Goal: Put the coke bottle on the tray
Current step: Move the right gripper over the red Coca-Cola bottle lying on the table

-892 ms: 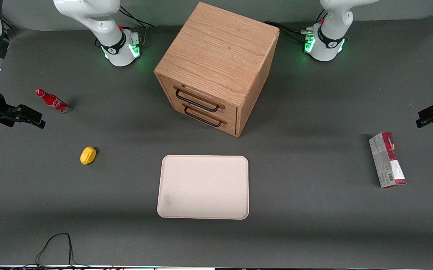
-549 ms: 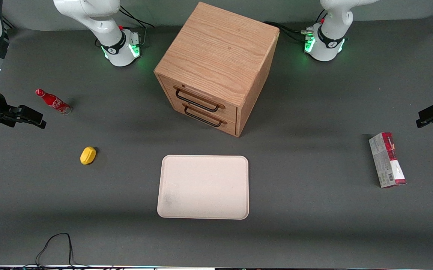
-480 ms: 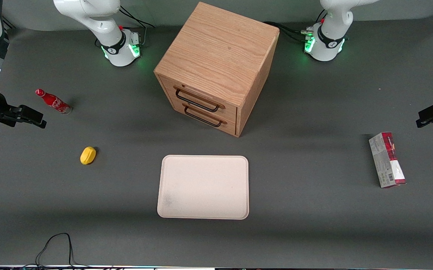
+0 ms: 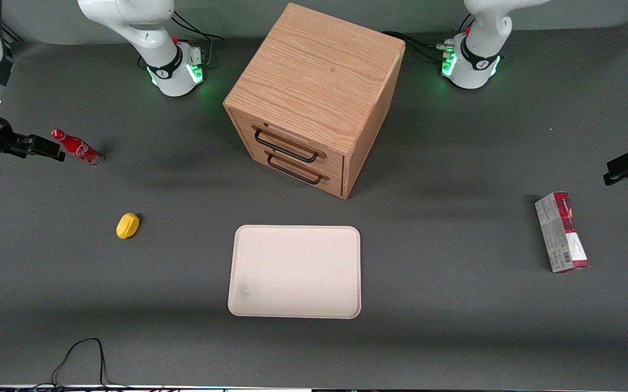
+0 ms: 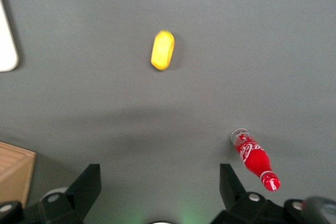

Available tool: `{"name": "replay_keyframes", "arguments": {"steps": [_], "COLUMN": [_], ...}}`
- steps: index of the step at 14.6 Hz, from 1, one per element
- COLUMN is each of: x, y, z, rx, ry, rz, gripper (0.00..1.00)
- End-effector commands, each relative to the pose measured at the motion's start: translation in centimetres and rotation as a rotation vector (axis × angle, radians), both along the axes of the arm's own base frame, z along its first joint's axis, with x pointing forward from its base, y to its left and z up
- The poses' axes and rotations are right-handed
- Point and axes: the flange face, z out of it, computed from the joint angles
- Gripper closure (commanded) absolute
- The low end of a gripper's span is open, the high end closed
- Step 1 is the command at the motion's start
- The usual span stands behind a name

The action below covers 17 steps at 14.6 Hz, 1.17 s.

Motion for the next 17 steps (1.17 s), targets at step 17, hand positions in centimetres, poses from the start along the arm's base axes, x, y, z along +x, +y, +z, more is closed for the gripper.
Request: {"name": "replay_keyframes", "arguments": {"steps": [17], "x": [-16.3], "y": [-14.8], "z": [-17.8], "rx": [0.014], "ry": [-0.103], "rz": [0.162], "gripper": [0.01]}}
